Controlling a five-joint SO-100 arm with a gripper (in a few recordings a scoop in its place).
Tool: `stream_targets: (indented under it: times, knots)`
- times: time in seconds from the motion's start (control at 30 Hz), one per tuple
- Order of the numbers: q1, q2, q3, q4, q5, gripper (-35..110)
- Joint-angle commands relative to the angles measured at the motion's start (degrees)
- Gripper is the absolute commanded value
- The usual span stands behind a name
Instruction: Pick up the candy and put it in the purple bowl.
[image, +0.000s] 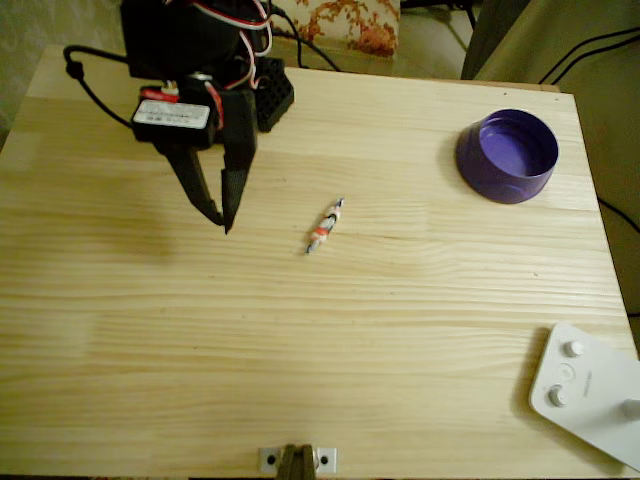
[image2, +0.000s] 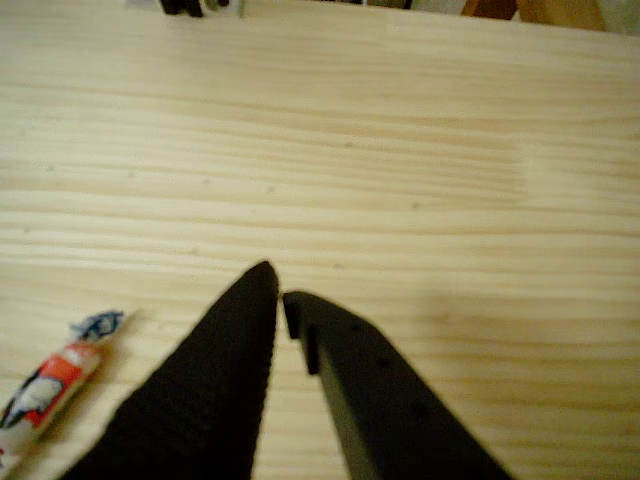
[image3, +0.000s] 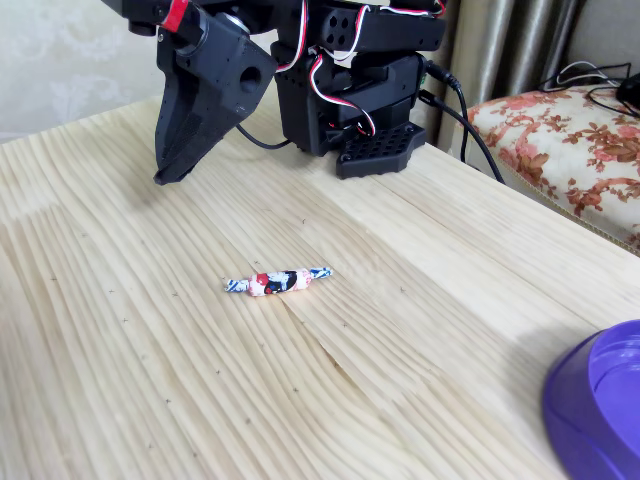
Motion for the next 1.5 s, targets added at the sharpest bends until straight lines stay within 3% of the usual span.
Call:
stream_targets:
  times: [0.0, 1.47]
  knots:
    - [-1.1, 4.0, -0.8, 0.6, 0.0, 0]
    - [-2.0, 4.0, -0.8, 0.6, -0.3, 0]
